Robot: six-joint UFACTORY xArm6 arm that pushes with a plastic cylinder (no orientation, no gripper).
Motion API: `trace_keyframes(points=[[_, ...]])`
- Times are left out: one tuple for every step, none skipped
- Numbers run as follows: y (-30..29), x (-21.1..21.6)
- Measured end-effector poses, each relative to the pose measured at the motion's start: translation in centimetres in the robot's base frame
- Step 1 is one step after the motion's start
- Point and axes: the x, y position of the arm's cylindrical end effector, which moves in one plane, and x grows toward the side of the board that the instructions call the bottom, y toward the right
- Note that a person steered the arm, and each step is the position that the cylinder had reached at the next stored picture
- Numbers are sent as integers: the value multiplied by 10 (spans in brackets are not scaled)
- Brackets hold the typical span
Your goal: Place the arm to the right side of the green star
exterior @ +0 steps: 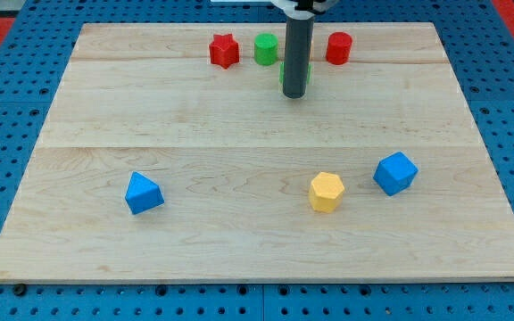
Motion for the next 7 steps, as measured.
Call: trace_keyframes(points=[[-33, 14], [-57, 66], [-57, 87], [-44, 95], [-4, 83], [29, 62], [52, 37]])
